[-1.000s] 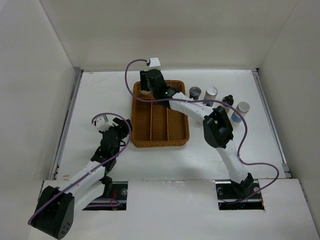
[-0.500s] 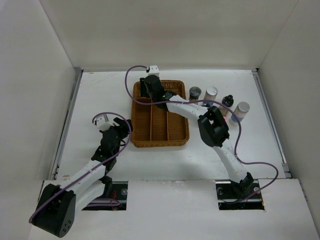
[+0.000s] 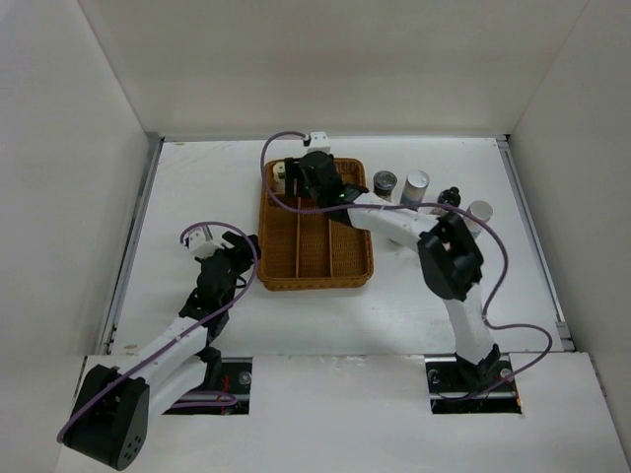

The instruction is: Organize the condiment bottles

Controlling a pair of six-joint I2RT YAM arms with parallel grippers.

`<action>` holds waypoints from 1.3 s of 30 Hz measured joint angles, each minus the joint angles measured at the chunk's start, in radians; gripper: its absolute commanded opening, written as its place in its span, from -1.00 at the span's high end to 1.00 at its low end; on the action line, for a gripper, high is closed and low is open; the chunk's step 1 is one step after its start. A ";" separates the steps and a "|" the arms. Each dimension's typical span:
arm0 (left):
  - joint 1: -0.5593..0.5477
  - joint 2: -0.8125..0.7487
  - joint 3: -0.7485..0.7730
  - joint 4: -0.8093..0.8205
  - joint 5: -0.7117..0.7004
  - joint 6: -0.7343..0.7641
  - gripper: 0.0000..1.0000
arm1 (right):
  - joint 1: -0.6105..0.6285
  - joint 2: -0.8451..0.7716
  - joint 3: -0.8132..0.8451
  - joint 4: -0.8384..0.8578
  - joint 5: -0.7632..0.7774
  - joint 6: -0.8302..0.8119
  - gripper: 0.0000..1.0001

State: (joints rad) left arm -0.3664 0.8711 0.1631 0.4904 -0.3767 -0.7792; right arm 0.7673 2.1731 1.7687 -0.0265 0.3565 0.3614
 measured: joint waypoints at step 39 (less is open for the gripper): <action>0.006 0.025 -0.005 0.032 0.023 -0.013 -0.32 | -0.303 -0.352 -0.403 -0.070 0.099 -0.059 -0.71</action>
State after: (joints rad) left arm -0.3599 0.8959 0.1585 0.5220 -0.3542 -0.7918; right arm 0.4641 1.8214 1.3655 -0.0963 0.4557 0.3023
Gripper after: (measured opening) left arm 0.658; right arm 0.864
